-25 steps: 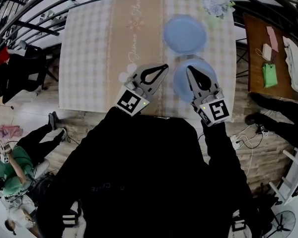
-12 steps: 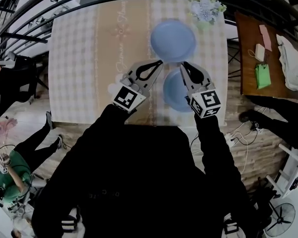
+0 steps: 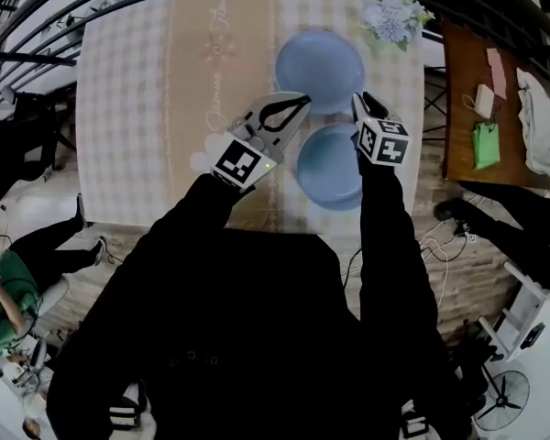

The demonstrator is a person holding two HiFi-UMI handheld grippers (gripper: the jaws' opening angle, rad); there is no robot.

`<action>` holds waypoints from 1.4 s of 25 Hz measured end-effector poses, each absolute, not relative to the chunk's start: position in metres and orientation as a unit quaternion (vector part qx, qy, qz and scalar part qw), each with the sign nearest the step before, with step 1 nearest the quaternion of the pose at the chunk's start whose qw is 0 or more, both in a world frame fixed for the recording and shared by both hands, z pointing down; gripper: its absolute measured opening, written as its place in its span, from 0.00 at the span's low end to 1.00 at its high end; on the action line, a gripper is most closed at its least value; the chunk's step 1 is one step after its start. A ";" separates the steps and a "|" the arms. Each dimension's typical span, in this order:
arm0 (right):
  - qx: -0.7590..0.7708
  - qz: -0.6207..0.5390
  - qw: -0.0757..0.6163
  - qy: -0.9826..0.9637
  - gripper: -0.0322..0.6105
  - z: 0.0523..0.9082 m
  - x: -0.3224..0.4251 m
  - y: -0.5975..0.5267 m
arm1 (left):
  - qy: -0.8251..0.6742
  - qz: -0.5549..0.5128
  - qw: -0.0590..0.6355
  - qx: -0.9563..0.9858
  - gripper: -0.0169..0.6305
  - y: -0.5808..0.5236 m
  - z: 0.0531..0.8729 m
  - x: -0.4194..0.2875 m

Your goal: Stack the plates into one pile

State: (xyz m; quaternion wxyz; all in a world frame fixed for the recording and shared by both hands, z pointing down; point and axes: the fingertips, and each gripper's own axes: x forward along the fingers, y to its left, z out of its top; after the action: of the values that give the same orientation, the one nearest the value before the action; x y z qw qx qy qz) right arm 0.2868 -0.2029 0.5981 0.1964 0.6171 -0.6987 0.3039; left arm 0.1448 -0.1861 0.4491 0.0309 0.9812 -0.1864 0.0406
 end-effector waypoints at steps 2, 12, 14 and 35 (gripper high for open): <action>0.624 0.324 0.208 -0.680 0.21 0.617 0.299 -0.211 | -0.185 0.038 0.036 0.981 0.06 -0.192 0.453 0.147; 0.618 0.413 0.242 -0.623 0.33 0.691 0.328 -0.231 | -0.180 0.039 0.055 0.981 0.06 -0.201 0.473 0.159; 0.617 0.421 0.250 -0.617 0.33 0.698 0.328 -0.232 | -0.180 0.039 0.058 0.981 0.06 -0.201 0.475 0.160; 0.609 0.555 0.104 -0.557 0.08 0.710 0.320 -0.230 | -0.186 0.044 0.059 0.980 0.06 -0.195 0.473 0.145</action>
State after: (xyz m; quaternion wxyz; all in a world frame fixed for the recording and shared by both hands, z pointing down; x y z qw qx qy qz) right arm 0.3204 -0.2300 0.7098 0.1044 0.6095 -0.5565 0.5549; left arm 0.1452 -0.1953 0.4732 0.0587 0.9797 -0.1863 0.0439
